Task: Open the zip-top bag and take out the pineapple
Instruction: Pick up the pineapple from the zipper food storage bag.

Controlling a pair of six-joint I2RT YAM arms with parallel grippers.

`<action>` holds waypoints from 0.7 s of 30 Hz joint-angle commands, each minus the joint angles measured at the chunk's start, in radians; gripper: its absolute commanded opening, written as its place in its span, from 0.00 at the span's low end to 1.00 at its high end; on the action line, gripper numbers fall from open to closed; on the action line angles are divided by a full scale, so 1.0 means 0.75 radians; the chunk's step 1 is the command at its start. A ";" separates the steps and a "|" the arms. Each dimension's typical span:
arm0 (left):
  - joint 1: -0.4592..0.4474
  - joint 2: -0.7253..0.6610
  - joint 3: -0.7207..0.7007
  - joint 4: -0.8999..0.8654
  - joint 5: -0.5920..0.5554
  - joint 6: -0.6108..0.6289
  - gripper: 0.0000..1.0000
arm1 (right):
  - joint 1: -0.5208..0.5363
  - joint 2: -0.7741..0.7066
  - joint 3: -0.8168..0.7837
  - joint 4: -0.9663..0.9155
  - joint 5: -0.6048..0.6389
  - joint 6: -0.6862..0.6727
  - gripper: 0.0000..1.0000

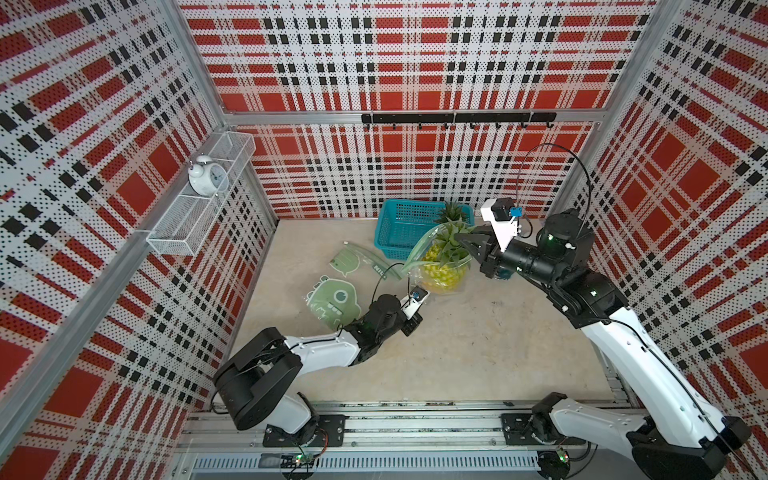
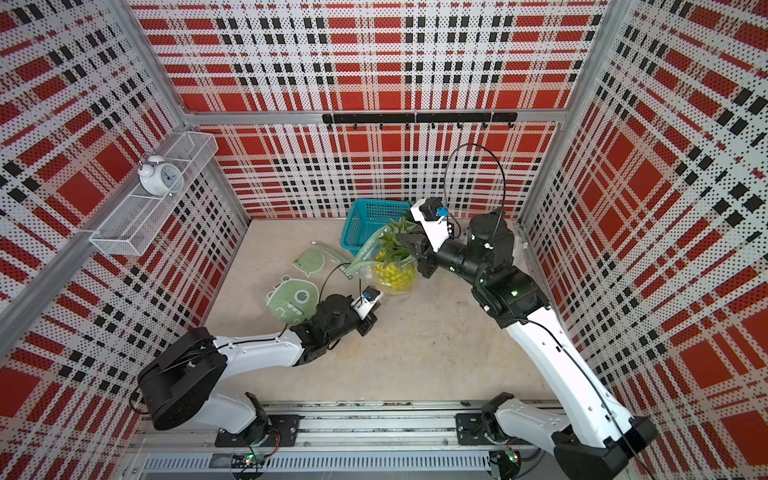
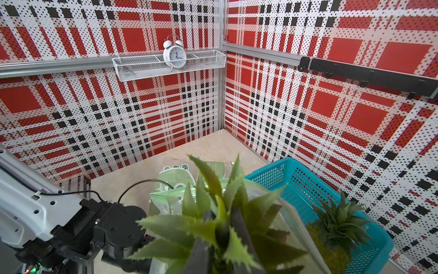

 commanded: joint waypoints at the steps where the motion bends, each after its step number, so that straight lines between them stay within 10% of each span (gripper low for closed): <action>1: -0.053 0.083 0.076 -0.238 -0.153 0.073 0.00 | 0.006 -0.069 0.059 0.253 -0.075 0.069 0.00; 12: -0.149 0.148 0.106 -0.282 -0.222 0.122 0.00 | -0.007 -0.061 0.093 0.198 0.182 0.055 0.00; 21: -0.156 0.189 0.135 -0.348 -0.337 0.117 0.00 | -0.017 -0.093 0.149 0.227 0.059 0.081 0.00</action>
